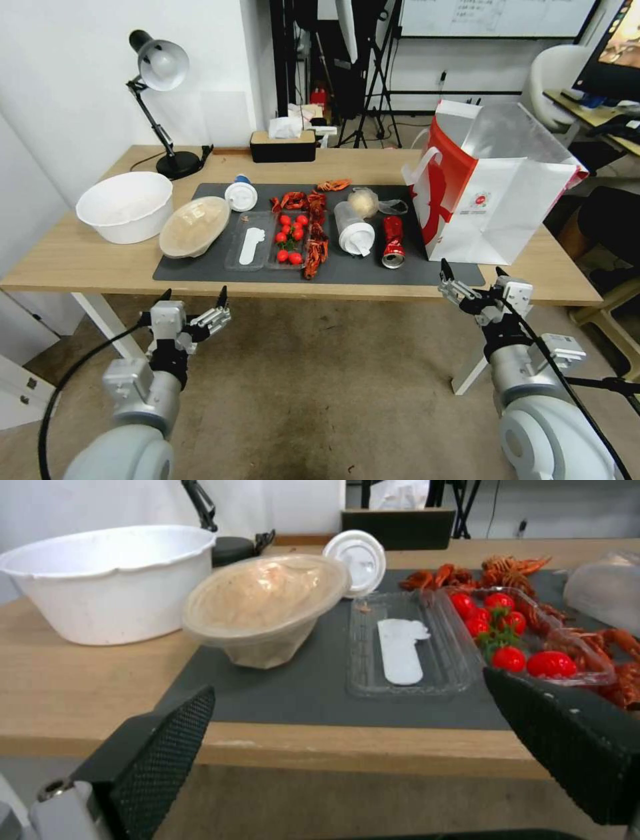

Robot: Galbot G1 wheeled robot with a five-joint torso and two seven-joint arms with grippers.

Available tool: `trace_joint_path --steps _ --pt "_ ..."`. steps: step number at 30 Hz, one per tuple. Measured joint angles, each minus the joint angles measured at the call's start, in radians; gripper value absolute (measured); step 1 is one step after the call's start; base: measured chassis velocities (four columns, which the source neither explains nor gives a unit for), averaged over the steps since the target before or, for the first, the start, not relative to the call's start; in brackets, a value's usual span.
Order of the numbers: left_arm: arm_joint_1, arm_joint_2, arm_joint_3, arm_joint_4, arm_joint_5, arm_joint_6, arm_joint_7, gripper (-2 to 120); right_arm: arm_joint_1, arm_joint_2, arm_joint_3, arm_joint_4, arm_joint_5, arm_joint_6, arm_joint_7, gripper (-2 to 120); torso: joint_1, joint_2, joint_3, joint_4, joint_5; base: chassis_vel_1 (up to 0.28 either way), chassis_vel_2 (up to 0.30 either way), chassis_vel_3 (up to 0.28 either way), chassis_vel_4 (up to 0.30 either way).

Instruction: Pick up the trash from the table and place it into the takeout bag.

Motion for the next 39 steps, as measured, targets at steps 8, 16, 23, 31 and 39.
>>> trace_joint_path --steps 8,16,23,31,39 --pt "0.001 -0.003 -0.004 -0.003 -0.007 0.002 -0.001 100 0.015 -0.018 -0.022 -0.014 0.022 0.026 0.012 100 0.0 0.0 0.0 0.0001 -0.0002 0.0 0.0 0.0 0.0" --pt "0.002 -0.004 -0.004 -0.003 -0.007 -0.01 -0.001 100 0.048 -0.051 -0.064 -0.035 0.05 0.035 0.035 100 0.0 0.0 0.0 0.0 -0.0002 0.0 0.0 0.0 0.0" --pt "-0.002 -0.007 -0.005 0.008 -0.003 -0.029 0.001 100 0.168 -0.11 -0.193 -0.157 0.06 0.036 0.107 100 0.0 0.0 0.0 0.0 -0.0004 0.0 0.0 0.0 0.0" --pt "0.002 -0.018 -0.01 0.02 0.015 -0.044 0.002 100 0.302 -0.116 -0.298 -0.307 0.067 0.014 0.167 100 0.0 0.0 0.0 0.0001 -0.0002 0.0 0.0 0.0 0.0" --pt "0.007 -0.019 -0.018 0.025 0.019 -0.055 0.001 100 0.365 -0.094 -0.348 -0.414 0.067 0.014 0.197 98 0.0 0.0 0.0 0.0001 -0.0002 0.0 0.0 0.0 0.0"
